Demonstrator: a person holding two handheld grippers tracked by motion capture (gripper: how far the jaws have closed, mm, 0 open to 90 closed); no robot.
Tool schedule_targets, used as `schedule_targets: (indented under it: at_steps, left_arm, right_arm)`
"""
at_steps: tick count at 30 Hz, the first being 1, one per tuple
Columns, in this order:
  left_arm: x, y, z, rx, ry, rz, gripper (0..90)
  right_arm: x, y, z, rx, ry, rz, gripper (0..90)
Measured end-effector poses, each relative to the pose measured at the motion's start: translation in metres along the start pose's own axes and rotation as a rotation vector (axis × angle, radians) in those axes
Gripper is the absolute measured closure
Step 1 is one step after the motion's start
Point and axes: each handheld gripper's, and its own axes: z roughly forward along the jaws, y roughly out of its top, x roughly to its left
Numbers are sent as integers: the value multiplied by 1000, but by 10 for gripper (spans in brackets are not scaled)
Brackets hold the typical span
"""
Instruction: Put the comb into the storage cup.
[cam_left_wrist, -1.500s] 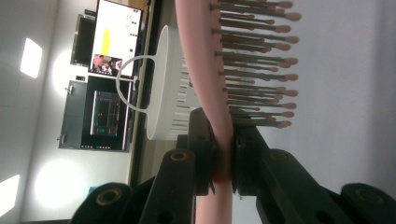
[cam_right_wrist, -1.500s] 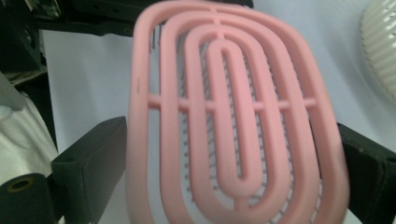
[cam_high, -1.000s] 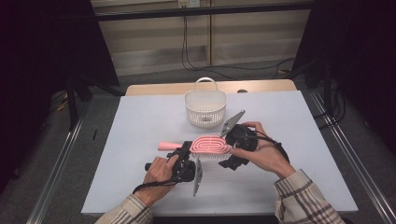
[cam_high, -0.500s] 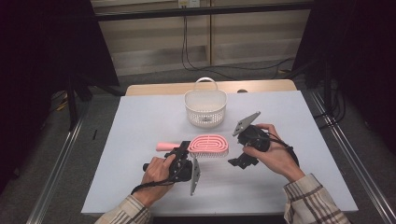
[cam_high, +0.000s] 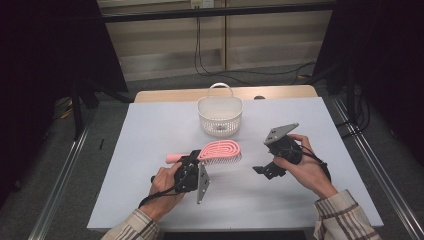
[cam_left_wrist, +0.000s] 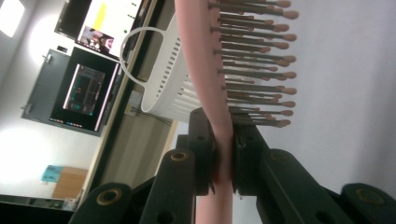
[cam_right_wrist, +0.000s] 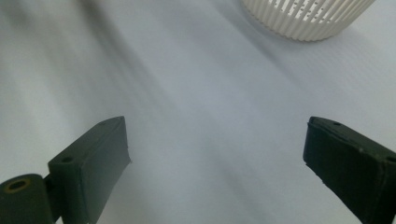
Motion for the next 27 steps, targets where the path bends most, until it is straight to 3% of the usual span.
schedule_targets:
  at_steps: [8, 16, 23, 27]
  left_arm:
    - [9, -7, -4, -16, -23, -106, 808]
    - [15, -15, -4, -36, -64, -213, 808]
    - [18, -18, -4, -33, -73, -242, 808]
    - [21, -20, -4, -37, -95, -286, 808]
  right_arm:
    - [-4, -14, 1, -75, -34, 27, 66]
    - [-1, -17, -7, -147, -53, 34, 63]
    - [1, -25, -4, -181, -36, 39, 61]
    - [1, -29, -3, -196, -47, 49, 61]
